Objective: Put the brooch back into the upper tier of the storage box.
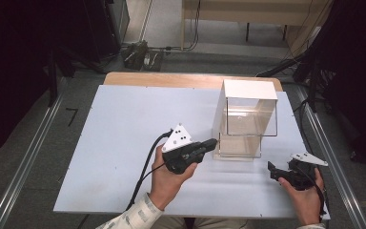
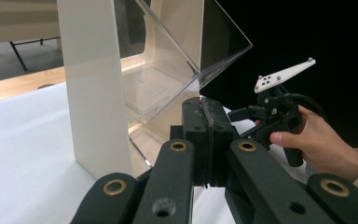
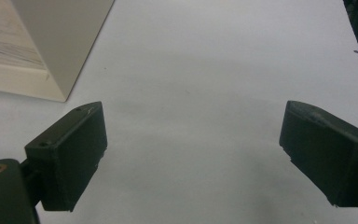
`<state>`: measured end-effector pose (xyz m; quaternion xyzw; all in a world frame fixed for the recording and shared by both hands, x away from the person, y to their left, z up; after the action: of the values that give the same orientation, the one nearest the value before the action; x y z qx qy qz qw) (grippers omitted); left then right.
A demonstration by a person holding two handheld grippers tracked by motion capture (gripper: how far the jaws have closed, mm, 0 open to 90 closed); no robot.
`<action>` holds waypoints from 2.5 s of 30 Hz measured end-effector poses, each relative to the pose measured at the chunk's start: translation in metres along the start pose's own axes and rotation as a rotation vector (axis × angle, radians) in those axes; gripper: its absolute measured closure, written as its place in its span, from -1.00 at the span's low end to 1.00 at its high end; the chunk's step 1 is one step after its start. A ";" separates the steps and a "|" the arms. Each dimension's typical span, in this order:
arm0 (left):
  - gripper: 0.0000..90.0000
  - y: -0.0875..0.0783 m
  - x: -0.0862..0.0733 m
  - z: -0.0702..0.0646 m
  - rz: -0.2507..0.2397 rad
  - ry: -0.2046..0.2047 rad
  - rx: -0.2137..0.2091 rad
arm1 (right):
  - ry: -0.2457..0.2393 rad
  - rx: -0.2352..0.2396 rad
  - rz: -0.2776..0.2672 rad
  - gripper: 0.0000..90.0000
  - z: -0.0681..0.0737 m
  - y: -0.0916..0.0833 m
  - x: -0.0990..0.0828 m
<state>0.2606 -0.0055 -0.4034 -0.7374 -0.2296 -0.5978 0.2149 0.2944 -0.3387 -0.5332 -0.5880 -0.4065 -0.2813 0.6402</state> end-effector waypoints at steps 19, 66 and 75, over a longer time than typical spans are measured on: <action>1.00 0.015 0.013 -0.006 -0.033 0.004 -0.013 | 0.010 0.005 -0.003 -0.87 0.000 -0.001 0.001; 1.00 0.056 0.029 -0.015 -0.062 0.056 0.016 | 0.003 0.019 -0.005 -0.87 0.000 0.000 0.001; 0.87 0.057 0.028 -0.016 -0.065 0.059 0.022 | 0.007 0.021 -0.004 -0.87 0.001 0.000 0.001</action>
<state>0.2870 -0.0584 -0.3749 -0.7092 -0.2533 -0.6235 0.2102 0.2950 -0.3379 -0.5321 -0.5794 -0.4085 -0.2806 0.6471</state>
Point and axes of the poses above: each handheld gripper's, and its own axes: y roughly forward along the jaws, x roughly out of its top, z roughly to its left, the point moved 4 cm from there along y, roughly forward along the jaws, and after that the axes turned 12 degrees about -z, right-handed, at the moved point
